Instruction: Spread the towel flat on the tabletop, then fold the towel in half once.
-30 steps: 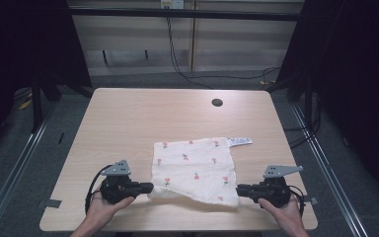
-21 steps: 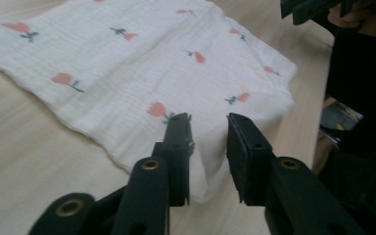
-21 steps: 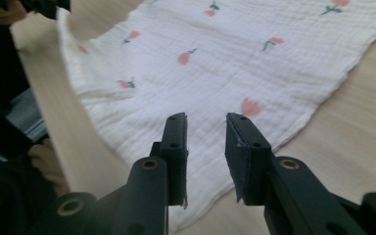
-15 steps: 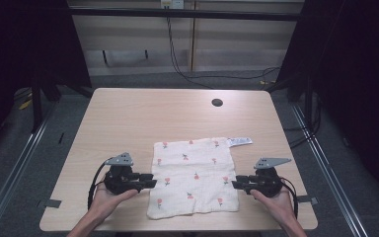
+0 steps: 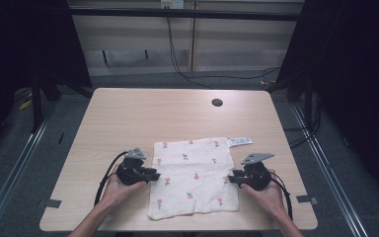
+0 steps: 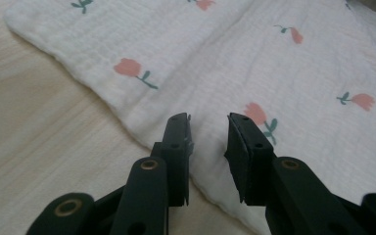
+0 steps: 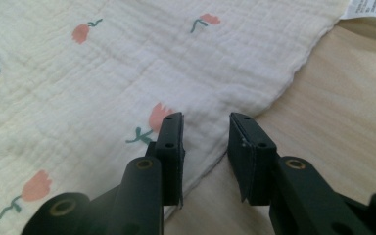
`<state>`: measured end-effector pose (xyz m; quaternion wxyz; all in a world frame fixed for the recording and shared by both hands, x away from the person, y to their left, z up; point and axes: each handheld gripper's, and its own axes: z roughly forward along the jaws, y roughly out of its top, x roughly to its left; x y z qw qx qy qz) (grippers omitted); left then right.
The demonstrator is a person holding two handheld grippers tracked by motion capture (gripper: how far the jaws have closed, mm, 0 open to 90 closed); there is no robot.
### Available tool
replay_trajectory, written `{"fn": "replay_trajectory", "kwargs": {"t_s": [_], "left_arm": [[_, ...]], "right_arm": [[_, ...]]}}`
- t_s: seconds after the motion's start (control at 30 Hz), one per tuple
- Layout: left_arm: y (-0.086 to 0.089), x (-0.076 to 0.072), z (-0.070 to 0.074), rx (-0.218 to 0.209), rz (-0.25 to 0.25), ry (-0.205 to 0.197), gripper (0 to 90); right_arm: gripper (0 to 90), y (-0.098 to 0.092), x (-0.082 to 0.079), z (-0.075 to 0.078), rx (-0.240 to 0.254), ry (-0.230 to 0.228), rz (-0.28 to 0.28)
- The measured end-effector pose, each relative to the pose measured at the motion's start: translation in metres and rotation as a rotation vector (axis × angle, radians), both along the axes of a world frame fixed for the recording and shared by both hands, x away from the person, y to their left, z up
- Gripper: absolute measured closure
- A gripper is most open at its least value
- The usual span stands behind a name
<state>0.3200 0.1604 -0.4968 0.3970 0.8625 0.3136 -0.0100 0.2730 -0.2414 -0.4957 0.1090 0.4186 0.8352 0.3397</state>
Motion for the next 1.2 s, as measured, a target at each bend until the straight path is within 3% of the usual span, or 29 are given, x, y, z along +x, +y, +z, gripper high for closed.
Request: {"fn": "replay_trajectory", "kwargs": {"t_s": [0.07, 0.1, 0.17, 0.23, 0.37, 0.57, 0.63, 0.7, 0.83, 0.87, 0.93, 1.0, 1.1, 1.13, 1.17, 1.2], "left_arm": [[-0.001, -0.002, 0.0, -0.017, -0.006, 0.017, 69.3], [-0.008, -0.007, 0.0, -0.001, -0.029, 0.005, 67.2], [-0.011, -0.008, -0.002, 0.004, -0.045, 0.004, 66.7], [-0.012, -0.006, -0.002, 0.017, -0.022, -0.021, 68.4], [-0.009, 0.0, -0.003, 0.015, -0.022, -0.031, 70.5], [-0.009, 0.0, -0.003, 0.013, -0.004, -0.022, 68.6], [-0.009, -0.004, -0.001, 0.024, -0.002, -0.008, 68.4], [-0.009, -0.01, 0.002, 0.05, -0.03, -0.001, 66.5], [-0.01, -0.01, 0.002, 0.032, -0.039, 0.006, 57.8], [-0.01, -0.008, 0.003, -0.004, -0.049, 0.023, 56.6], [-0.01, -0.007, 0.004, -0.001, -0.051, 0.021, 56.1], [-0.009, -0.003, 0.007, -0.026, -0.037, 0.016, 52.7], [-0.007, 0.0, 0.007, -0.034, -0.021, 0.011, 51.7], [-0.003, 0.004, 0.008, -0.044, -0.004, 0.004, 51.6], [-0.003, 0.004, 0.008, -0.044, -0.004, 0.004, 51.8], [0.001, 0.012, 0.012, -0.023, 0.033, -0.005, 51.3]], "right_arm": [[70.0, 0.0, 0.0, -0.001, 0.014, 0.006, -0.006], [81.0, 0.001, -0.001, -0.001, 0.0, -0.004, 0.005], [86.0, 0.001, -0.004, -0.001, 0.007, 0.006, -0.001], [87.2, 0.0, -0.008, -0.001, 0.033, 0.022, -0.021], [87.4, -0.002, -0.016, -0.001, 0.039, 0.03, -0.023], [87.3, -0.004, -0.02, 0.0, 0.045, 0.038, -0.016], [86.8, -0.005, -0.022, 0.0, 0.055, 0.053, -0.026], [79.1, -0.006, -0.024, 0.0, 0.063, 0.044, -0.036], [72.0, -0.01, -0.019, 0.003, 0.102, 0.021, -0.05], [67.2, -0.011, -0.012, 0.005, 0.113, 0.011, -0.06], [65.4, -0.012, -0.009, 0.007, 0.119, 0.012, -0.065], [61.4, -0.014, 0.002, 0.01, 0.146, 0.005, -0.074], [59.3, -0.016, 0.008, 0.014, 0.136, -0.026, -0.096], [59.0, -0.021, 0.012, 0.017, 0.164, -0.028, -0.108], [59.0, -0.021, 0.012, 0.017, 0.164, -0.028, -0.108], [58.7, -0.024, 0.018, 0.021, 0.164, -0.041, -0.108]]}}
